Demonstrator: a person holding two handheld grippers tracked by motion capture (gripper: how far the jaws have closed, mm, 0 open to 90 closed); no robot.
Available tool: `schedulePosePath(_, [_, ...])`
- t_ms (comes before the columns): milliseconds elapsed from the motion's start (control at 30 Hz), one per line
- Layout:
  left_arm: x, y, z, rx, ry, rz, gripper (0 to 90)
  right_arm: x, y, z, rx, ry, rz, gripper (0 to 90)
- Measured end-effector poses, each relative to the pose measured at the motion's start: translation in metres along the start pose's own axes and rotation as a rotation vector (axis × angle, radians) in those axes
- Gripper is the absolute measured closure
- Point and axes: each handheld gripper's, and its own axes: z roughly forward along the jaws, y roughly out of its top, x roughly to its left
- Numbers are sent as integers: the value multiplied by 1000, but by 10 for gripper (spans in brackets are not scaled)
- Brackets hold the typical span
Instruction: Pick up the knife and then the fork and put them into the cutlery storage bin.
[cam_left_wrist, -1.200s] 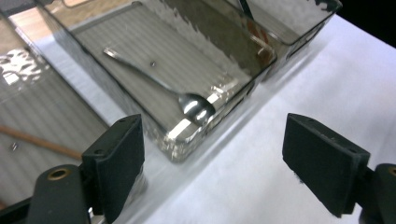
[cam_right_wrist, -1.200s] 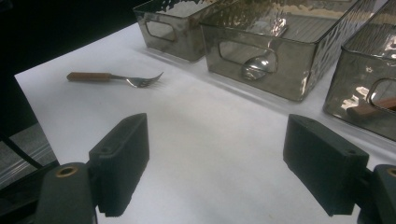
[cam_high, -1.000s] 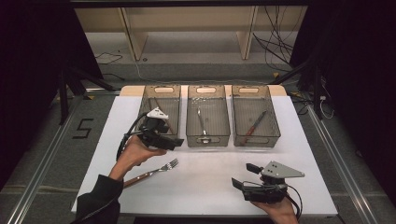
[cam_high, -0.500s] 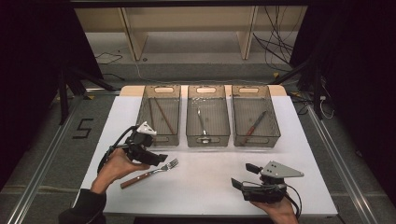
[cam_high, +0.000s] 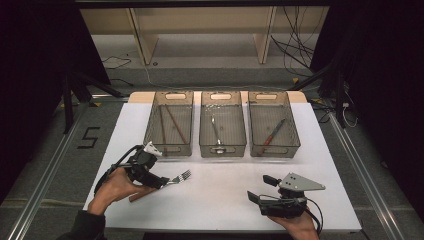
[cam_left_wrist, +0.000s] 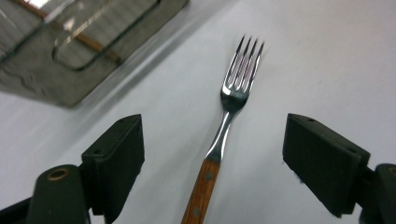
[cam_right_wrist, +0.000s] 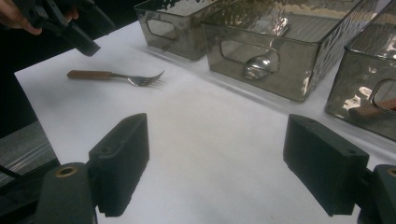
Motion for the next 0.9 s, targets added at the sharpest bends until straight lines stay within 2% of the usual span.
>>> schedulePosePath(267, [1,-12,6,141,10,25,306,1,1,0,0,1,-4,233])
schedulePosePath(333, [2,-16,8,163,17,36,339,1,0,0,1,0,-5,233])
schedulePosePath(500, [2,-21,19,224,3,60,441,2,1,0,1,0,-6,233])
schedulePosePath(767, [5,-25,30,262,-19,68,604,1,1,0,0,1,-5,233])
schedulePosePath(900, [7,-25,34,266,-15,83,669,1,1,0,2,2,-5,233])
